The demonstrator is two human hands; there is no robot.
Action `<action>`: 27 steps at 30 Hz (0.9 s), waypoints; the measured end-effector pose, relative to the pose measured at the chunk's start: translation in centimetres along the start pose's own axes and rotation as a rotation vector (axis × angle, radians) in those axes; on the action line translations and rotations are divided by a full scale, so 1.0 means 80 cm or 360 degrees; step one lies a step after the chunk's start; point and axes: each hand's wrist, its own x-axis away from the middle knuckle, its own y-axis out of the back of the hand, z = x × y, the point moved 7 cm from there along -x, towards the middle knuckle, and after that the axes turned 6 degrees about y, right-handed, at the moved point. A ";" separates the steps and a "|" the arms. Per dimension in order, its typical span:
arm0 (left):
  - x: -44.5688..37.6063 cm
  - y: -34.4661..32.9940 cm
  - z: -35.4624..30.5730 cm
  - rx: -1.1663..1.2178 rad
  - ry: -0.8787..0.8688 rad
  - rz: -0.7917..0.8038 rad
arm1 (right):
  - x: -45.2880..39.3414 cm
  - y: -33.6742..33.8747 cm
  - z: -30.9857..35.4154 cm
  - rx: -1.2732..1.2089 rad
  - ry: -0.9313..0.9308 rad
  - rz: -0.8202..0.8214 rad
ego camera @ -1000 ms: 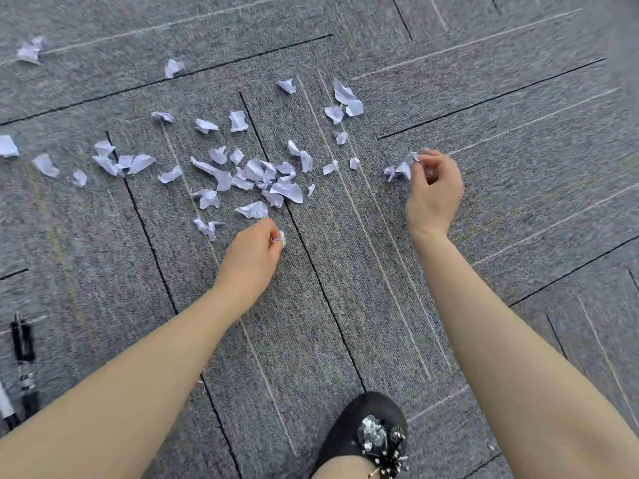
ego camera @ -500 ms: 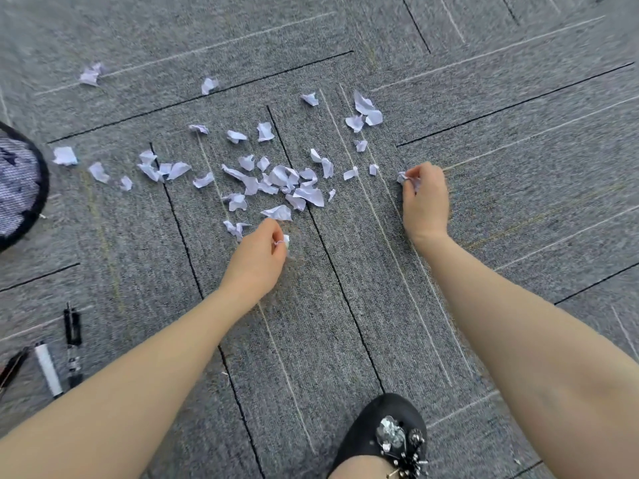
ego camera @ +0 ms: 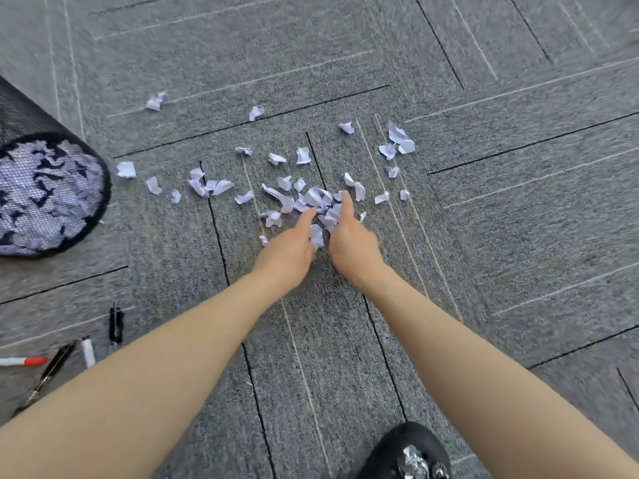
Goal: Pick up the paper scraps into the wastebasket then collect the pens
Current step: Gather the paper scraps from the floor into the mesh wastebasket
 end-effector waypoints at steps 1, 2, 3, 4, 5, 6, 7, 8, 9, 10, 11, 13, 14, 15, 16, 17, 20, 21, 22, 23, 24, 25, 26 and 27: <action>-0.002 -0.007 -0.001 -0.0027 0.0029 0.0046 | 0.000 -0.004 -0.002 0.0109 0.0010 0.0035; -0.003 -0.012 -0.001 -0.0032 0.0063 0.0057 | 0.000 -0.004 -0.002 0.0185 0.0044 0.0035; -0.003 -0.014 0.000 -0.0020 0.0085 0.0039 | -0.001 -0.002 -0.001 0.0227 0.0082 0.0007; -0.002 -0.015 0.001 0.0005 0.0098 0.0005 | -0.001 0.002 0.000 0.0250 0.0108 -0.0035; 0.001 -0.015 0.001 0.0038 0.0108 -0.0026 | 0.000 0.005 0.000 0.0260 0.0118 -0.0073; 0.005 -0.015 0.002 0.0067 0.0110 -0.0049 | 0.001 0.008 0.000 0.0254 0.0115 -0.0103; 0.008 -0.015 0.002 0.0087 0.0103 -0.0063 | 0.002 0.009 0.000 0.0229 0.0103 -0.0121; 0.009 -0.015 0.001 0.0086 0.0090 -0.0061 | 0.002 0.008 -0.003 0.0184 0.0077 -0.0130; 0.009 -0.014 0.001 0.0074 0.0068 -0.0053 | 0.000 0.007 -0.006 0.0118 0.0025 -0.0128; 0.008 -0.013 0.003 0.0054 0.0057 -0.0037 | -0.003 0.005 -0.011 0.0033 -0.0045 -0.0114; 0.008 -0.012 0.006 0.0038 0.0056 -0.0015 | -0.006 0.005 -0.015 -0.0065 -0.0128 -0.0088; 0.009 -0.006 0.014 0.0076 0.0086 0.0066 | -0.008 0.010 -0.020 -0.0285 -0.0256 -0.0044; 0.011 -0.002 0.019 0.0181 0.0111 0.0124 | -0.008 0.014 -0.019 -0.0396 -0.0287 -0.0037; 0.015 0.005 0.024 0.0321 0.0132 0.0189 | -0.006 0.020 -0.016 -0.0507 -0.0309 -0.0031; 0.019 0.016 0.026 0.0453 0.0144 0.0235 | -0.005 0.027 -0.011 -0.0619 -0.0325 -0.0033; 0.024 0.033 0.026 0.0541 0.0138 0.0250 | -0.004 0.033 -0.003 -0.0724 -0.0338 -0.0038; 0.024 0.112 0.031 0.0678 0.0081 0.0095 | -0.012 0.048 0.035 -0.0978 -0.0281 -0.0051; 0.024 0.146 0.033 0.0739 0.0055 -0.0007 | -0.016 0.053 0.052 -0.1064 -0.0237 -0.0054; 0.024 0.180 0.037 0.0823 0.0033 -0.0106 | -0.020 0.058 0.071 -0.1139 -0.0188 -0.0054; 0.025 0.216 0.040 0.0928 0.0011 -0.0191 | -0.023 0.063 0.091 -0.1194 -0.0128 -0.0046; 0.029 0.250 0.045 0.1021 -0.0008 -0.0259 | -0.026 0.069 0.113 -0.1219 -0.0061 -0.0033; 0.036 0.283 0.050 0.1088 -0.0030 -0.0321 | -0.029 0.076 0.138 -0.1221 0.0017 -0.0017; 0.044 0.315 0.058 0.1115 -0.0054 -0.0385 | -0.032 0.085 0.166 -0.1214 0.0102 0.0004; 0.054 0.348 0.068 0.1101 -0.0076 -0.0456 | -0.035 0.096 0.198 -0.1201 0.0199 0.0020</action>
